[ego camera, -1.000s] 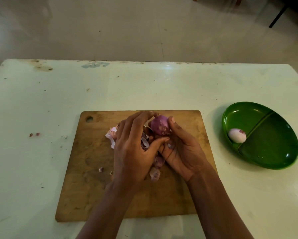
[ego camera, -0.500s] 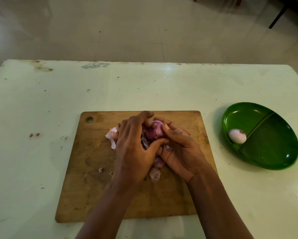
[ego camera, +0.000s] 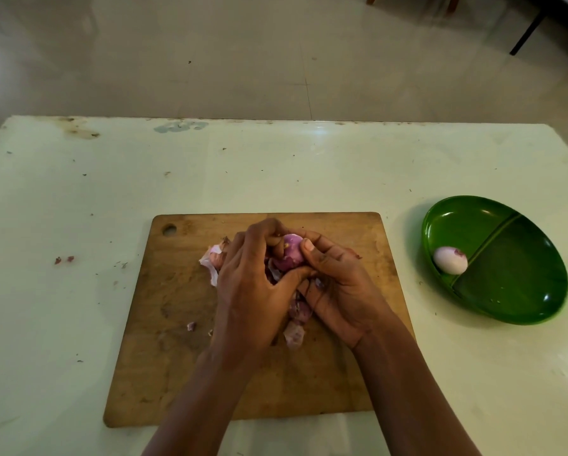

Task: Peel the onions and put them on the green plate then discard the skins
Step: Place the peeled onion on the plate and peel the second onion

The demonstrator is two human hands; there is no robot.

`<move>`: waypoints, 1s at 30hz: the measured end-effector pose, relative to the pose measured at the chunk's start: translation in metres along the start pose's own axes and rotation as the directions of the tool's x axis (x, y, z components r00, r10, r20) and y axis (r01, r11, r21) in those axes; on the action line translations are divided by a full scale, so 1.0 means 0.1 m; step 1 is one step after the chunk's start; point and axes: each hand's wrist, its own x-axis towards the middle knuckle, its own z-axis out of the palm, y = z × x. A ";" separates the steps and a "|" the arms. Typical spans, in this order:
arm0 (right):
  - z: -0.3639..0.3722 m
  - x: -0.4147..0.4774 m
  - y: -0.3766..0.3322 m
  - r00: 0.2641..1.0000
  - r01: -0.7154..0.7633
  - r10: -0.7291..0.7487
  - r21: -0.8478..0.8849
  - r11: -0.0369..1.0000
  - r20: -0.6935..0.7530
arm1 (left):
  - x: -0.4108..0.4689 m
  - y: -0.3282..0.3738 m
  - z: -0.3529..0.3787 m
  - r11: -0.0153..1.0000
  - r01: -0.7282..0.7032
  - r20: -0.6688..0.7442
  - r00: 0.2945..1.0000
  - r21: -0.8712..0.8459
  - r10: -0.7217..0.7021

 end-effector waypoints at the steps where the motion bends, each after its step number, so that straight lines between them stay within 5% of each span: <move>1: 0.00 0.00 0.00 1.000 -0.001 0.001 0.000 1.000 -0.006 | 0.01 0.00 -0.01 1.000 -0.006 0.009 1.000 -0.004 0.006; 7: -0.04 0.03 0.00 0.997 0.011 -0.013 -0.035 0.999 -0.071 | 0.08 0.02 -0.11 0.989 0.064 0.069 0.996 -0.135 -0.055; 14: 0.03 0.01 0.01 0.995 0.049 -0.055 -0.074 0.996 -0.082 | 0.08 0.06 -0.05 0.969 0.084 -0.039 0.995 -0.233 -0.095; 23: 0.16 0.01 0.02 0.979 0.056 -0.044 0.057 0.997 -0.201 | 0.01 0.06 0.02 0.959 -0.262 -0.154 0.948 0.113 0.277; 30: 0.05 0.04 -0.02 0.937 0.143 -0.047 0.261 0.955 -0.345 | -0.05 0.19 0.13 0.929 -0.361 -0.075 0.927 0.077 0.366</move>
